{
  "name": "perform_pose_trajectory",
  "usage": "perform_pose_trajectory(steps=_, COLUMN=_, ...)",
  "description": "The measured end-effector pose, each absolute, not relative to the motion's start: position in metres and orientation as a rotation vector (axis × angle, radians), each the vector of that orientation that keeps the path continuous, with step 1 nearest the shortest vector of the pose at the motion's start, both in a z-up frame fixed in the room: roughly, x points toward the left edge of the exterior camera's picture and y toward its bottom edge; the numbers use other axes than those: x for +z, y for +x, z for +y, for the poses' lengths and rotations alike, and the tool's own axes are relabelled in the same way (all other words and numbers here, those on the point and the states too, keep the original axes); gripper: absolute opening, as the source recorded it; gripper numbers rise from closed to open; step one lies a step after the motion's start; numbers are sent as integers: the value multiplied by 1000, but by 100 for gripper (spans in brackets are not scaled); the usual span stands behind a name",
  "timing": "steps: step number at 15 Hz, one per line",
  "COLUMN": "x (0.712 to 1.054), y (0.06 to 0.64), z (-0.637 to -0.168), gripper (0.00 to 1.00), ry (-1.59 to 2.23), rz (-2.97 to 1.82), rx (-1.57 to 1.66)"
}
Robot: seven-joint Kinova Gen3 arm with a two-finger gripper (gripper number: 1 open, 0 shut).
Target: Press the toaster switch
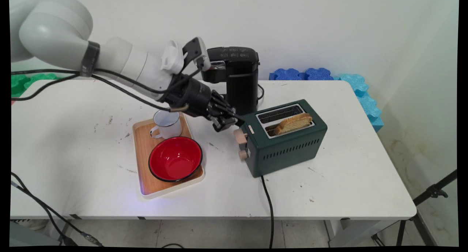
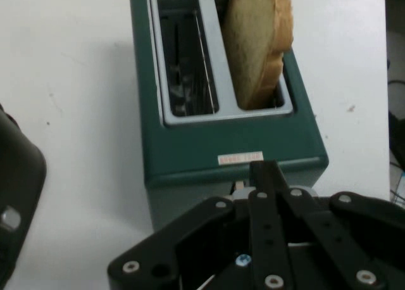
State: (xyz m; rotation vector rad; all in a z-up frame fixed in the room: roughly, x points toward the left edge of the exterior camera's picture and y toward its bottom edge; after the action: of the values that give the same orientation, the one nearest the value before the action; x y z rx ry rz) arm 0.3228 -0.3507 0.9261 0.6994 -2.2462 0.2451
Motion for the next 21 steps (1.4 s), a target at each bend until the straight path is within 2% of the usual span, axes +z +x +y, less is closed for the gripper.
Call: perform_pose_trajectory(steps=21, x=880, y=313, z=-357, gripper=0, ry=706, rz=-2302, rx=278)
